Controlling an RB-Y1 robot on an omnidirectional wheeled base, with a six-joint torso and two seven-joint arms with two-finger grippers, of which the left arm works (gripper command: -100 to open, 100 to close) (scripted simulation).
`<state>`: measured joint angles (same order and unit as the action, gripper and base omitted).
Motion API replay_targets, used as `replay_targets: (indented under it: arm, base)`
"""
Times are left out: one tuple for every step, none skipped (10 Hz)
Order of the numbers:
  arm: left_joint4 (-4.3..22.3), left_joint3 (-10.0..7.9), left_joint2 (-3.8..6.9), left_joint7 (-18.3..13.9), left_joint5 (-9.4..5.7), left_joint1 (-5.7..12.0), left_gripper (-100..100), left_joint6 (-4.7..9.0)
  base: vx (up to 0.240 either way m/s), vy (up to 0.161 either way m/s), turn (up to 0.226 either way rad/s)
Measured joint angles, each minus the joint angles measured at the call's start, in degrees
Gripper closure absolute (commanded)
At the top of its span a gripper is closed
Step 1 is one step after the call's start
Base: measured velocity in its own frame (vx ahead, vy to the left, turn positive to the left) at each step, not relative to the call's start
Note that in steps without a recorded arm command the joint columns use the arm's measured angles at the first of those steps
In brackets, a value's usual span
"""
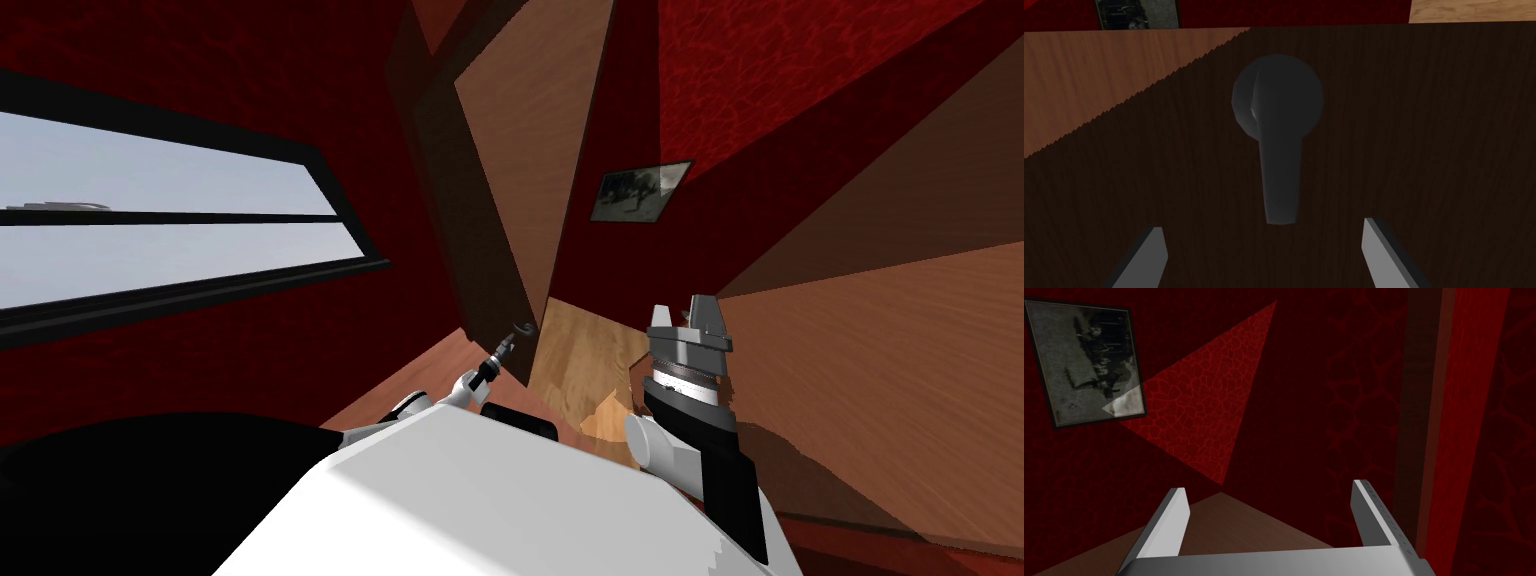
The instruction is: Push the door open
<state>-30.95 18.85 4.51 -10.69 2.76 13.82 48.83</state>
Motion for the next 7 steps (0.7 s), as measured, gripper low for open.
replay_targets:
  arm:
    - [0.0,-0.16,-0.11,0.2,-0.07,-0.06,-100,-0.02]
    - [0.1,-0.33,-0.27,0.3,-0.13,-0.08,-100,0.0]
    - [0.1,-0.48,-0.43,0.5,-0.2,-0.13,-100,0.0]
    - [0.1,-0.62,-0.63,0.6,-0.25,-0.16,-100,-0.03]
    - [0.1,-0.64,-0.66,0.7,-0.26,-0.14,100,-0.03]
    - [0.1,-0.63,-0.65,0.7,-0.26,-0.13,100,-0.03]
    - [0.1,-0.7,-0.63,0.6,-0.3,-0.05,100,-0.02]
  base:
    - [0.214,-0.082,-0.037]
    - [0.208,-0.094,-0.037]
    - [0.19,-0.105,-0.031]
    - [0.082,-0.045,0.001]
    - [-0.009,0.005,0.004]
    - [-0.029,0.018,-0.004]
    - [-0.016,0.013,-0.026]
